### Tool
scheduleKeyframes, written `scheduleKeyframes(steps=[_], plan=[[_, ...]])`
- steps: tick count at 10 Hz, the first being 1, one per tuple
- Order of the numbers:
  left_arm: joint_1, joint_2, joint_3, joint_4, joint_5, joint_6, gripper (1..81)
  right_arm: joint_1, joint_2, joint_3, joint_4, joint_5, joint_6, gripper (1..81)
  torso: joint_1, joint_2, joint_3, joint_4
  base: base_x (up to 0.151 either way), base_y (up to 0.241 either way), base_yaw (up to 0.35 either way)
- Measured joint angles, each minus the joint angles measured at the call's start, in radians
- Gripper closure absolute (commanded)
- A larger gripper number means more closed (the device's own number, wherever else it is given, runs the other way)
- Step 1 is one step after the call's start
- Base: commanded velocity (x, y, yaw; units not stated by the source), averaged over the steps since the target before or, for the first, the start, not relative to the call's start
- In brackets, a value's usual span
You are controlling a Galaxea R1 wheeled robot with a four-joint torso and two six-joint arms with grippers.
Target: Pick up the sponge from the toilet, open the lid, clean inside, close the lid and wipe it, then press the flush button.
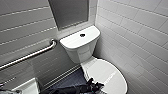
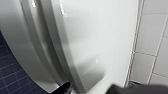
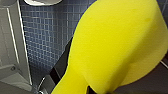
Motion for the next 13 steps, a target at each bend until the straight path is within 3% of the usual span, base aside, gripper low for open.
scheduleKeyframes(steps=[6,9,11,13], plan=[[-0.018,-0.096,0.186,-0.001,-0.039,-0.018,1.0,0.0,0.019,-0.032,0.004,0.015,0.027,81.1,0.0,0.0,0.01,0.0,0.0,0.0,0.0],[-0.028,-0.133,0.271,-0.003,-0.06,-0.057,1.0,-0.004,0.026,-0.034,0.004,0.016,0.027,81.1,0.0,0.0,0.068,0.0,0.0,0.0,0.0],[-0.044,-0.15,0.354,-0.006,-0.101,-0.08,1.0,-0.01,0.026,-0.035,0.003,0.013,0.027,81.1,0.0,0.0,0.076,0.0,0.0,0.0,0.0],[-0.055,-0.195,0.407,-0.009,-0.144,-0.155,1.0,-0.012,0.027,-0.036,0.003,0.01,0.027,81.1,0.0,0.0,0.074,0.0,0.0,0.0,0.0]])
